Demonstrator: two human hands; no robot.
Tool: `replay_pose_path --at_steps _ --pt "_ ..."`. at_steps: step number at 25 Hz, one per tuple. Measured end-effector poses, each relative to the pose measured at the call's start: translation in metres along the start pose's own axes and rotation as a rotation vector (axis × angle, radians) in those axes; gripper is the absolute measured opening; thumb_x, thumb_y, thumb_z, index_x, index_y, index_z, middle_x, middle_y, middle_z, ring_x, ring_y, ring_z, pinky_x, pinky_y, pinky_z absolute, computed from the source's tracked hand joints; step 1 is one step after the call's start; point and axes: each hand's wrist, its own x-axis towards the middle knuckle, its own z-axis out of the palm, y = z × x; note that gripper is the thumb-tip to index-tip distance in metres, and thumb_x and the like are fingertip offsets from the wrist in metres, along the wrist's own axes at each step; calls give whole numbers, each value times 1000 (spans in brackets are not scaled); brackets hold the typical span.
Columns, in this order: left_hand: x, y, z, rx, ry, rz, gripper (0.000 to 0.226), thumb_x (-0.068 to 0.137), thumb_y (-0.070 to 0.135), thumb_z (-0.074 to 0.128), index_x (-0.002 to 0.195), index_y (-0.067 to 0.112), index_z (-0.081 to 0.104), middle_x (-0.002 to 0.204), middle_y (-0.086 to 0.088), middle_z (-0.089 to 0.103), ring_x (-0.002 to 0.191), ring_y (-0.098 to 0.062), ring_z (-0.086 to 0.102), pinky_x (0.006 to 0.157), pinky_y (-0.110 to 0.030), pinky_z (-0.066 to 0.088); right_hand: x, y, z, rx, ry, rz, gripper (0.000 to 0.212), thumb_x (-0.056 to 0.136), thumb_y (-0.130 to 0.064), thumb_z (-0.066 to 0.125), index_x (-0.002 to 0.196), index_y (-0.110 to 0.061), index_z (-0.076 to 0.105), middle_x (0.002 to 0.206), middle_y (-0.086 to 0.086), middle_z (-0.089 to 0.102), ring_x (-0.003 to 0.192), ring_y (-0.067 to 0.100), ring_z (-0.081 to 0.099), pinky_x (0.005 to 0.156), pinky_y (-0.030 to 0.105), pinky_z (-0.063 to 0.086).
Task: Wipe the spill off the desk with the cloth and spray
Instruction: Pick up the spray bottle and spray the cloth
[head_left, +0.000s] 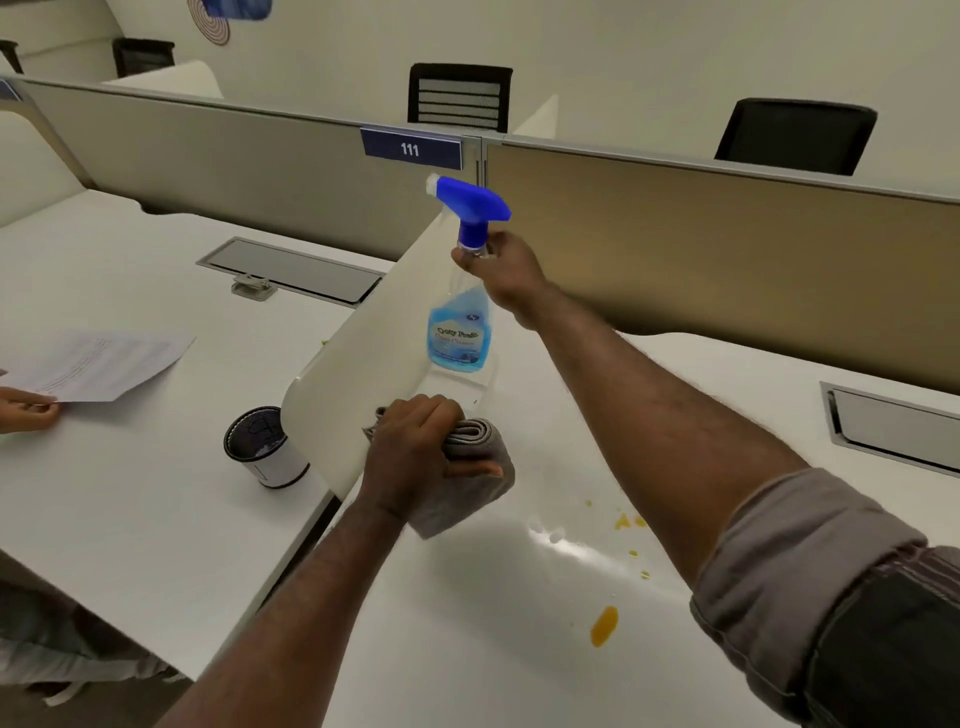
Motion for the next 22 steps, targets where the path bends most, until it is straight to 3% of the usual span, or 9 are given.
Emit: replay_pose_path --at_steps 2,5,8,12,15,18,21,22 --pt "17 3 -8 -11 43 -32 75 78 82 38 68 10 54 60 -5 55 55 -22 49 60 -28 35 -14 -24 -28 33 48 -46 25 93 -25 63 112 -10 57 103 3 64 100 22 63 88 39 53" --pt "58 15 -17 -107 94 -119 80 81 81 27 65 7 54 59 -8 54 57 -24 47 60 -32 36 -54 -51 -77 32 114 -170 19 95 -28 58 107 -15 53 92 -6 60 86 9 62 73 23 51" --pt "107 38 -17 -254 163 -197 79 90 74 18 59 9 51 56 -7 48 58 -23 42 60 -32 27 -103 -62 -134 -33 184 -265 24 97 -29 56 113 -13 50 93 -4 60 83 6 63 67 15 50" --pt "174 84 -9 -604 237 -365 52 96 47 24 56 17 41 56 -4 41 57 -20 39 59 -36 30 -163 -60 -211 -99 295 -279 23 95 -29 58 110 -15 47 95 9 65 85 17 69 72 26 56" --pt "214 134 -9 -965 231 -468 43 94 41 31 53 25 35 52 4 34 54 -13 32 58 -33 25 -204 -52 -260 -84 429 -181 18 91 -21 62 101 -25 47 86 2 64 76 16 70 63 24 54" --pt "243 175 -8 -1279 195 -521 39 94 31 31 57 18 35 56 -4 29 59 -19 27 57 -34 25 -236 -40 -294 -68 536 -89 21 86 -10 63 101 -18 50 79 8 61 67 17 67 59 27 52" --pt "262 208 -7 -1313 171 -481 34 95 9 31 63 12 40 57 -6 36 56 -18 36 53 -29 32 -260 -32 -317 -89 494 -83 9 85 -5 60 88 -11 55 70 17 61 59 15 64 60 29 53" --pt "266 217 -7 -1266 171 -431 34 93 -2 35 62 10 43 54 4 43 53 -9 41 52 -23 36 -266 -31 -323 -95 471 -85 5 85 -5 60 87 -8 57 69 18 63 58 14 65 61 29 52"
